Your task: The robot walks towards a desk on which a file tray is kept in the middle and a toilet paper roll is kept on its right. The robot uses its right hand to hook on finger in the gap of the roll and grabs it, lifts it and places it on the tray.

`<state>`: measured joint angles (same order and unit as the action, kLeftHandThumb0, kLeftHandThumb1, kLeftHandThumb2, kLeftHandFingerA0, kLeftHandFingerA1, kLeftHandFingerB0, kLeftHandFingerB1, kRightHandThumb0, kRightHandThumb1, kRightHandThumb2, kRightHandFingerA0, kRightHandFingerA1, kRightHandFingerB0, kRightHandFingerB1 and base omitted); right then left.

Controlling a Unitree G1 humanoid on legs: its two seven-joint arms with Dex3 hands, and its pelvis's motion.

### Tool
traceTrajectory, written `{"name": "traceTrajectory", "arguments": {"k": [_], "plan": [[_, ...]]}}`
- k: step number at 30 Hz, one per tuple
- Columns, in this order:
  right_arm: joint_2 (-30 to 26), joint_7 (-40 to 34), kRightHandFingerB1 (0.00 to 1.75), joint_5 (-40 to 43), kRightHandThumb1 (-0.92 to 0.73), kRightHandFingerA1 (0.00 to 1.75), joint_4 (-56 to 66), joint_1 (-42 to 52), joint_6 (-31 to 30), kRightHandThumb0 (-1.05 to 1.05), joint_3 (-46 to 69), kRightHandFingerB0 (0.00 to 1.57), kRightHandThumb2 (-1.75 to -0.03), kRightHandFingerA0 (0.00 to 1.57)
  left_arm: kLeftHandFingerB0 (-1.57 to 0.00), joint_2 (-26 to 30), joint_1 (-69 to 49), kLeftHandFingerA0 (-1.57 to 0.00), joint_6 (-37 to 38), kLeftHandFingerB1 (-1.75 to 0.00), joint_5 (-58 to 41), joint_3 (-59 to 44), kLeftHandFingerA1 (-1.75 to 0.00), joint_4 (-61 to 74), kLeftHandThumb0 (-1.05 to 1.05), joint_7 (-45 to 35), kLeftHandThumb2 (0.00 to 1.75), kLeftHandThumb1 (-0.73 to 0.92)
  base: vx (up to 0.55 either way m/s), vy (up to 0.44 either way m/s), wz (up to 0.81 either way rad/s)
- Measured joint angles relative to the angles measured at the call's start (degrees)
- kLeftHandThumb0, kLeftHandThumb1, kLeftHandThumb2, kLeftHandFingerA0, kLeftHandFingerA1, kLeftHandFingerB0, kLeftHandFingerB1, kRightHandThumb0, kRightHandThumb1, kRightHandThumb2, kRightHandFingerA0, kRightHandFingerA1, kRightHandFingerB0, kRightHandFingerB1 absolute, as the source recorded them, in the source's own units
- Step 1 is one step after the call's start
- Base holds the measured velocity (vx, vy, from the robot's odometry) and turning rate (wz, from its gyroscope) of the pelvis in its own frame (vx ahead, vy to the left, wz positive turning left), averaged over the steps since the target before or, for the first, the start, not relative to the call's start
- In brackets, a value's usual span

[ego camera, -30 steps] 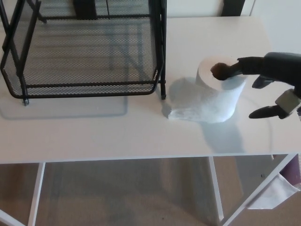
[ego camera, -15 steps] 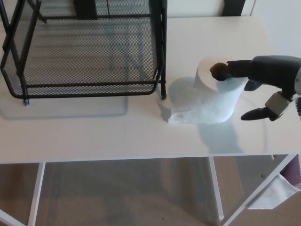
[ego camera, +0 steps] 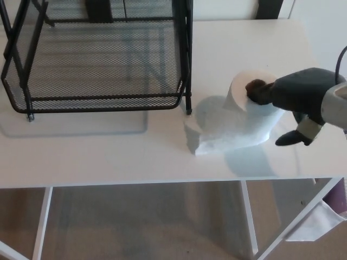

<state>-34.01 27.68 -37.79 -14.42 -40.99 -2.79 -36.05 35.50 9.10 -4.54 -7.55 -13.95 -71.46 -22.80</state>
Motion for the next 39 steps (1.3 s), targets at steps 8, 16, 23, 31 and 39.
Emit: {"name": "traceTrajectory", "arguments": {"k": [8,16,23,31,39], "plan": [[0.4,-8.8,0.82,-3.8,-0.61,1.71,-1.2,0.0,0.3,-0.36,-2.1,0.86,-0.61,0.87,-0.01,-0.4,0.2,-0.33,0.0,-0.93,0.1,0.8,-1.07,0.0,-1.05,0.0,0.95,0.84,0.0,0.0,0.0],[1.7,-15.7,1.15,-5.1,-0.59,1.75,-3.1,0.4,0.4,-0.24,-2.5,0.82,-0.62,0.86,-0.04,-1.1,0.2,-0.35,0.0,-0.95,0.1,1.1,-1.11,0.0,-1.05,0.0,0.93,0.84,0.0,0.0,0.0],[3.0,-21.8,1.08,-5.6,-0.62,1.68,-4.7,1.5,1.1,-0.22,-2.3,0.85,-0.76,0.93,-0.03,-1.8,0.3,-0.36,0.0,-0.78,0.1,1.2,-0.95,0.0,-1.05,0.0,1.34,0.57,0.0,0.0,0.0],[3.4,-27.6,1.0,-5.7,-0.57,1.51,-4.9,2.9,3.0,-0.25,-0.6,0.87,-0.79,0.95,-0.02,-1.9,0.4,-0.32,0.0,-0.99,0.1,1.5,-1.14,0.0,-1.05,0.0,0.95,0.82,0.0,0.0,0.0],[3.2,-33.1,0.8,-5.8,-0.54,1.48,-2.5,2.2,5.3,-0.27,5.6,0.9,-0.59,0.97,0.0,-1.9,0.4,-0.26,0.0,-0.68,0.2,1.5,-0.8,-0.3,-0.63,0.0,1.07,0.13,0.0,0.0,0.0]]}}
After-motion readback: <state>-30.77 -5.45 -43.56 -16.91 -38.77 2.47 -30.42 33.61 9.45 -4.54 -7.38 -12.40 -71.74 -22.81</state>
